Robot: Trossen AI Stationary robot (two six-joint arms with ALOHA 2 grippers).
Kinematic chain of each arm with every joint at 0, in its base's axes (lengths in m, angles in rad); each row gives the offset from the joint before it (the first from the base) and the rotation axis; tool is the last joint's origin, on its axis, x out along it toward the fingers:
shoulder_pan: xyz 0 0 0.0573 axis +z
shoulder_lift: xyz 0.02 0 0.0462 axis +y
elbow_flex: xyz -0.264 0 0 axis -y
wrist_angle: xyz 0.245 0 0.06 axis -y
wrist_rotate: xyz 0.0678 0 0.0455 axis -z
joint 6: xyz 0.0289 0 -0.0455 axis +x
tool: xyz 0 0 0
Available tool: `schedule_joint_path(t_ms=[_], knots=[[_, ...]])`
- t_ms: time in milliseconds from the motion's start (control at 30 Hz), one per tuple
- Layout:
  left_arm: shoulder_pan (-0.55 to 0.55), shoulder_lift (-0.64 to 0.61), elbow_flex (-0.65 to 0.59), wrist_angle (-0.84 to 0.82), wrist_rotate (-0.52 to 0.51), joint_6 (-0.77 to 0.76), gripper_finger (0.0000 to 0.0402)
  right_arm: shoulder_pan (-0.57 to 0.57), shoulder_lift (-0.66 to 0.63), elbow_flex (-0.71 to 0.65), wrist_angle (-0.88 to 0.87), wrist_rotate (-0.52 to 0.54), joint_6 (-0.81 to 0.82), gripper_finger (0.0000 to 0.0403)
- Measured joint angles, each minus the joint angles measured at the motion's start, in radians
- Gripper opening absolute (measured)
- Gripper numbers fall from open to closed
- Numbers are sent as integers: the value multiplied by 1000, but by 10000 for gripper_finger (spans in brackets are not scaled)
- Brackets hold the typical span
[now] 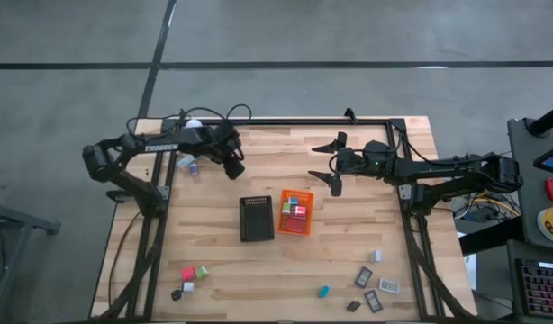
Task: Pick & Place Office items
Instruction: Put the light pink charger adapter into the orange bin
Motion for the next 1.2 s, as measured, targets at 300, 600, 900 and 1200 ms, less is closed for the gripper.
schedule_joint_path(t_ms=[300, 600, 900, 1200], knots=[[-123, 0, 89, -8, -70, -26, 135, -1, 0, 0, 0, 0, 0, 349], [-282, 0, 179, -8, -186, -52, 135, -1, 0, 0, 0, 0, 0, 342], [-434, 0, 232, 35, -240, -69, 135, 0, 0, 0, 0, 0, 0, 348], [-534, 0, 232, 179, -272, -67, 135, 0, 0, 0, 0, 0, 0, 343]])
